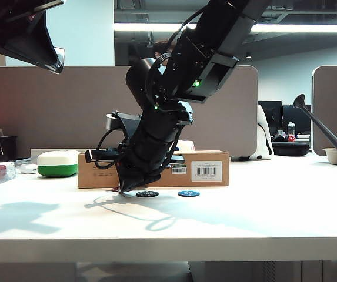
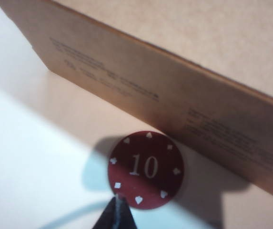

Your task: Push the chip with the lowest value in the row forward next to the rectangular box.

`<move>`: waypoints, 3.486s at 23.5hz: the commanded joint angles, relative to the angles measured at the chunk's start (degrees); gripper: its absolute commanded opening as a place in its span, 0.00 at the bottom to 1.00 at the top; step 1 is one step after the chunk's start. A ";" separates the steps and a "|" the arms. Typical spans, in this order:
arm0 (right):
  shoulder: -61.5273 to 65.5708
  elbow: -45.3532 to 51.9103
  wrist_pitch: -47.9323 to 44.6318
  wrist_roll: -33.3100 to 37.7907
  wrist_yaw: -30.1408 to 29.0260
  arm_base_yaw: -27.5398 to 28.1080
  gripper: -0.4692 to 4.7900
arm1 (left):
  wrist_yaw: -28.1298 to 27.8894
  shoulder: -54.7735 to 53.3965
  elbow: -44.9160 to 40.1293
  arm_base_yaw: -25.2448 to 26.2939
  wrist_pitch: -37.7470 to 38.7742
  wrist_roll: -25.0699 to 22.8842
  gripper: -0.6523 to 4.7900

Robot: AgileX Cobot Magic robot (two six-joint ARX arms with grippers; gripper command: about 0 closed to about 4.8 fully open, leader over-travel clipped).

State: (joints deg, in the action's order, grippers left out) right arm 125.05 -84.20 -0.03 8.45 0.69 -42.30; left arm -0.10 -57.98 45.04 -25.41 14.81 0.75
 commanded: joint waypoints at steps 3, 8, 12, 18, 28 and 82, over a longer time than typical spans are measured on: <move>-2.54 0.37 6.91 0.33 0.26 -0.20 0.08 | 0.11 0.15 0.09 0.07 -0.70 -0.07 0.11; -7.45 0.37 10.60 0.33 0.28 -0.15 0.08 | 0.11 0.15 0.09 0.07 -0.68 -0.07 0.11; -11.50 0.39 13.64 0.33 0.63 -0.09 0.08 | 0.11 0.15 0.09 0.04 -0.68 -0.07 0.11; -16.24 0.50 21.16 0.33 0.72 -0.07 0.08 | 0.11 0.15 0.09 0.04 -0.31 -0.07 0.11; -38.27 12.09 28.02 4.22 3.37 -0.50 0.08 | 0.15 6.62 -4.98 0.02 0.83 -0.07 0.11; -68.57 29.05 24.68 12.55 8.63 -1.22 0.08 | -4.63 57.83 -44.61 26.10 -4.61 -0.09 0.11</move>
State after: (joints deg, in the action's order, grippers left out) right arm 56.69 -54.89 25.89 20.73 9.21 -43.55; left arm -4.75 -0.12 0.71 0.69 10.44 0.89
